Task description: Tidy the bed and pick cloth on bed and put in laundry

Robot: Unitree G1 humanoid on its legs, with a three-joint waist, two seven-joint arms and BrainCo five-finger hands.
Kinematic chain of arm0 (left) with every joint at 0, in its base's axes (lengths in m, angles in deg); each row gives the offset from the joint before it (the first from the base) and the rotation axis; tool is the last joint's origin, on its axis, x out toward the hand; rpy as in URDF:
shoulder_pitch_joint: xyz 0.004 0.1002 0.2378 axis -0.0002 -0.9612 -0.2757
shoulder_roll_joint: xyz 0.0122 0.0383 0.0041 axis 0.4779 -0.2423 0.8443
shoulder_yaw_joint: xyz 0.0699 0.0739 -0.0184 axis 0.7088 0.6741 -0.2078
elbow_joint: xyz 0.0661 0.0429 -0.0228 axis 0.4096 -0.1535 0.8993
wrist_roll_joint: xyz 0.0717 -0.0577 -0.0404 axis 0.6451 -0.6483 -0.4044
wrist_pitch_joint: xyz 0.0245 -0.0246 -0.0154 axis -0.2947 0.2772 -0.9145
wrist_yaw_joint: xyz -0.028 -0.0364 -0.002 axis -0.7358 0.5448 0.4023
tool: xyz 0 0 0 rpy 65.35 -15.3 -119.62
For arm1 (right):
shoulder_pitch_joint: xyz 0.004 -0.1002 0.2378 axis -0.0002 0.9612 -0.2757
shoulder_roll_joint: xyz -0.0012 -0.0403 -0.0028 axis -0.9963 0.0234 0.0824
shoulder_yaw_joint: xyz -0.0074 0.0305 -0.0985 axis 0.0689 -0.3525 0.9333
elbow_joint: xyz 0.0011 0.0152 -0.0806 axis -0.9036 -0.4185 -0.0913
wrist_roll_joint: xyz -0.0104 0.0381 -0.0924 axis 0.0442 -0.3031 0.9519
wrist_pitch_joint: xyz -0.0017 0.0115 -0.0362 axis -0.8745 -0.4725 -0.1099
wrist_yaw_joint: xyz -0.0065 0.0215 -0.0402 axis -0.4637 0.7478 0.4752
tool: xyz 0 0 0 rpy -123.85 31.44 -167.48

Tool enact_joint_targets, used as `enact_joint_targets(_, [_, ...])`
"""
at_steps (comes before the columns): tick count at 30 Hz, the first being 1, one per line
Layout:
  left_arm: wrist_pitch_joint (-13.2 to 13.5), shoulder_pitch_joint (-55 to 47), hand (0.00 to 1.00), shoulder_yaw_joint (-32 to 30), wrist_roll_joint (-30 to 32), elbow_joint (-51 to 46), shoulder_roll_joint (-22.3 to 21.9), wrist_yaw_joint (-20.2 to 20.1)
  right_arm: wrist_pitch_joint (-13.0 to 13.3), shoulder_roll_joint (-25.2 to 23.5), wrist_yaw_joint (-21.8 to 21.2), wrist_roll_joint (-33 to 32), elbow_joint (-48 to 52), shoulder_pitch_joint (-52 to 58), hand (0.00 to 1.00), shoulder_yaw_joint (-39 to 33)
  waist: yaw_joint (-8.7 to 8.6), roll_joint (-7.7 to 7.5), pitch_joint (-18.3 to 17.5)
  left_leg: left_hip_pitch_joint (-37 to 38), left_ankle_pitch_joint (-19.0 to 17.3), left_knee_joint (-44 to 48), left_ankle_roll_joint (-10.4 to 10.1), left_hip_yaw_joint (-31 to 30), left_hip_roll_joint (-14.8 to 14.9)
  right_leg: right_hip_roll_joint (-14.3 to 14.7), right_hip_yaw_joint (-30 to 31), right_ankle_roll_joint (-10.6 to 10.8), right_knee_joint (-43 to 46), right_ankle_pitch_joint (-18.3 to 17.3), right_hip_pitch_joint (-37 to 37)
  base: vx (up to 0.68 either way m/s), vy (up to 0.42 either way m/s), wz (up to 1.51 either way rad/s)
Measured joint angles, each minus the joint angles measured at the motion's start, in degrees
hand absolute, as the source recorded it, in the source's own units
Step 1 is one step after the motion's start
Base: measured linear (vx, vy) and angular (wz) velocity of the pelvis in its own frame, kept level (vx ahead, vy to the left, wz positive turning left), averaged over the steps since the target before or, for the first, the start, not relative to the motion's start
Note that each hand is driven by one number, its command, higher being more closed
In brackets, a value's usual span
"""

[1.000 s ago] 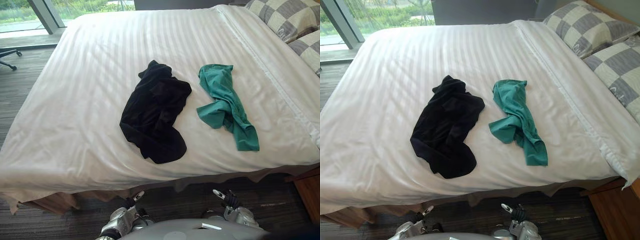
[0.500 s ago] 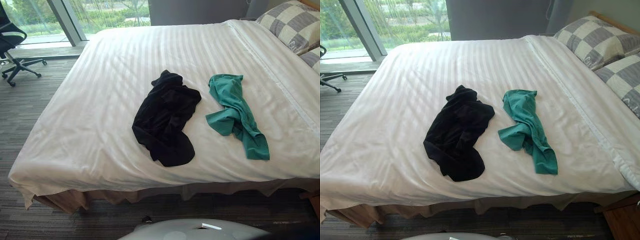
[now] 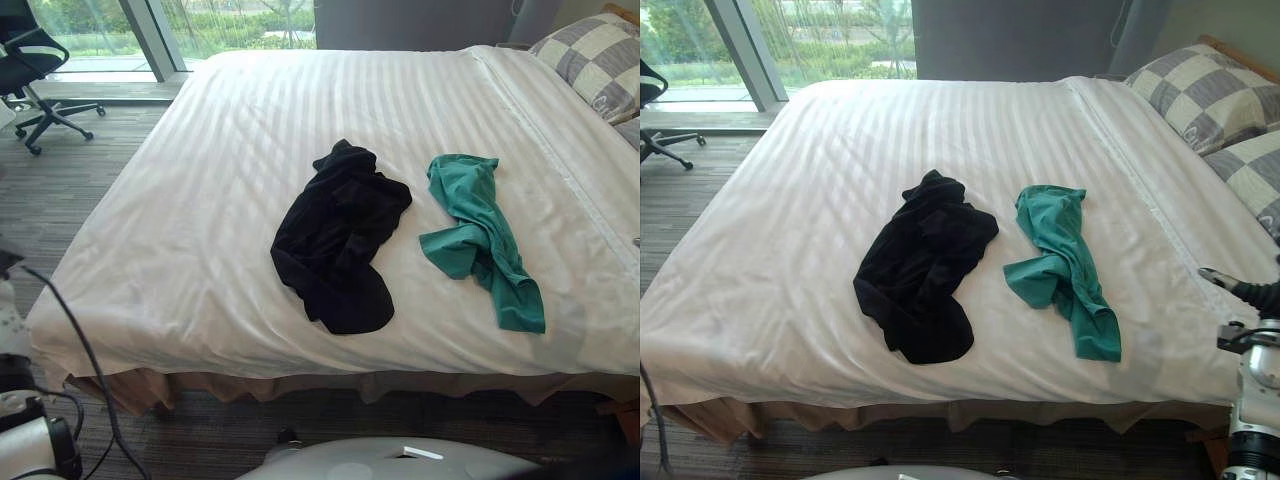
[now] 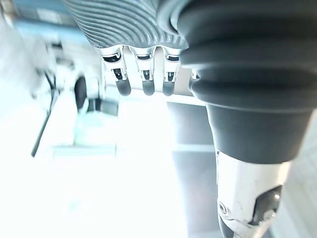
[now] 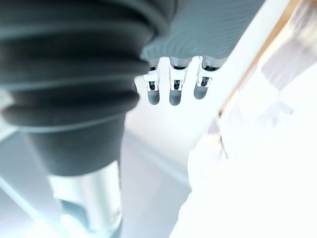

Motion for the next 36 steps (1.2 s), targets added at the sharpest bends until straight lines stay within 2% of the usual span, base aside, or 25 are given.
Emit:
enact_joint_targets(3, [-2.6, 2.0, 0.0, 5.4, 6.9, -2.4, -1.7, -0.3, -1.9, -2.5, -0.9, 0.1, 3.6, -1.6, 0.0, 4.2, -1.24, 0.09, 0.0, 0.3, 0.0, 0.0, 0.0, 1.2, 0.1, 0.0, 1.3, 0.0, 0.3, 0.1, -0.9, -0.01, 0.006, -0.24])
enact_joint_targets(6, [-3.9, 4.1, 0.0, 11.1, 15.8, -4.0, -7.0, 0.2, -4.3, -5.3, -1.8, 1.1, 4.2, -4.8, 0.0, 8.4, -1.64, 0.37, 0.3, 0.5, 0.3, 0.0, 0.4, 3.5, 0.2, 0.1, 4.0, -0.5, 1.0, 0.5, -2.6, -0.02, 0.016, -0.39])
enact_joint_targets(8, [-5.9, 5.0, 0.0, 15.8, 22.4, -3.9, -11.2, 1.4, -5.6, -7.3, -1.7, 1.1, 4.2, -7.2, 0.0, 11.7, -2.51, 0.55, 1.4, 1.0, 0.7, 0.0, 0.7, 4.8, 0.2, 0.2, 5.9, -0.9, 1.0, 1.0, -2.8, -0.03, 0.015, -0.31])
enact_joint_targets(12, [-10.1, 6.3, 0.0, 23.0, 33.2, -2.2, -16.7, 3.9, -6.5, -10.8, -0.7, 0.5, 4.2, -8.8, 0.0, 14.8, -3.2, 0.65, 3.2, 2.1, 1.3, 0.0, 0.8, 7.2, 0.7, 0.9, 9.3, -1.3, 0.9, 2.1, -3.8, -0.05, 0.007, -0.36])
enact_joint_targets(16, [-12.5, 10.2, 0.0, 23.5, 37.1, 4.0, -18.3, 5.5, -6.5, -13.7, 0.1, -0.3, 5.5, -8.8, 0.0, 15.6, -4.19, 1.17, 4.8, 1.2, 1.4, -0.1, 0.7, 8.8, 1.7, 2.2, 10.7, -1.8, 1.1, 2.8, -5.7, -0.1, 0.003, -0.2])
enact_joint_targets(21, [-14.7, 15.9, 0.0, 26.5, 42.6, 11.0, -18.3, 7.7, -6.7, -14.0, 0.1, -0.6, 9.0, -10.2, 0.0, 17.1, -4.74, 1.48, 8.3, -1.4, 2.2, -0.3, 0.5, 11.5, 2.1, 3.1, 14.3, -2.3, 0.9, 4.9, -10.2, -0.11, 0.016, -0.3])
enact_joint_targets(24, [-17.5, 19.8, 0.0, 28.9, 47.1, 13.5, -18.3, 8.5, -7.2, -14.0, 0.0, -0.7, 9.2, -14.2, 0.0, 17.5, -5.4, 1.35, 11.4, -3.4, 2.9, -0.3, 0.9, 12.9, 2.0, 3.3, 16.2, -2.2, 0.8, 6.4, -13.4, -0.08, 0.01, -0.25])
enact_joint_targets(26, [-19.7, 22.0, 0.0, 30.6, 47.2, 14.4, -18.5, 8.5, -7.1, -13.8, -0.1, -2.3, 9.2, -18.6, 0.0, 17.5, -6.02, 1.48, 14.8, -4.9, 3.5, -0.2, 1.2, 14.3, 1.8, 3.4, 17.8, -1.9, 0.9, 7.6, -15.9, -0.08, 0.009, -0.31])
enact_joint_targets(28, [-20.6, 24.0, 0.0, 31.1, 47.5, 15.2, -18.9, 8.7, -7.1, -13.6, -0.5, -3.5, 9.2, -21.2, 0.0, 17.5, -6.11, 1.57, 17.1, -6.4, 4.0, 0.0, 1.4, 14.9, 1.7, 3.4, 18.8, -1.6, 1.3, 8.5, -18.1, -0.06, 0.002, -0.26])
enact_joint_targets(29, [-20.9, 26.6, 0.0, 31.3, 49.5, 16.4, -19.4, 10.7, -7.0, -13.2, -0.7, -4.2, 9.4, -23.3, 0.0, 17.7, -6.52, 1.75, 19.4, -8.2, 4.6, 0.0, 1.7, 15.4, 1.6, 3.5, 19.2, -1.5, 2.2, 8.9, -20.4, -0.04, -0.003, -0.1])
enact_joint_targets(32, [-21.8, 29.6, 0.0, 30.0, 50.5, 17.1, -20.9, 15.9, -7.0, -13.1, -1.1, -5.2, 11.1, -24.6, 0.0, 19.0, -6.44, 2.48, 21.3, -10.4, 5.1, 0.0, 1.7, 16.5, 1.6, 3.6, 20.2, -1.4, 3.9, 8.9, -24.1, -0.04, -0.013, -0.15])
enact_joint_targets(33, [-22.0, 30.5, 1.0, 29.8, 50.8, 18.1, -21.8, 17.9, -7.0, -13.1, -1.5, -5.3, 12.0, -25.5, 0.0, 20.3, -6.36, 2.55, 21.3, -11.1, 5.2, 0.0, 1.6, 17.4, 1.7, 3.8, 20.9, -1.4, 4.5, 8.9, -25.5, -0.01, -0.014, -0.23])
enact_joint_targets(36, [-22.0, 32.7, 1.0, 29.6, 54.8, 19.0, -22.7, 20.4, -6.9, -13.1, -2.4, -6.9, 17.7, -26.5, 0.0, 20.7, -6.18, 2.44, 21.3, -12.9, 5.2, -0.1, 1.6, 18.5, 1.8, 4.1, 21.7, -1.2, 5.5, 8.7, -28.3, -0.03, -0.021, -0.15])
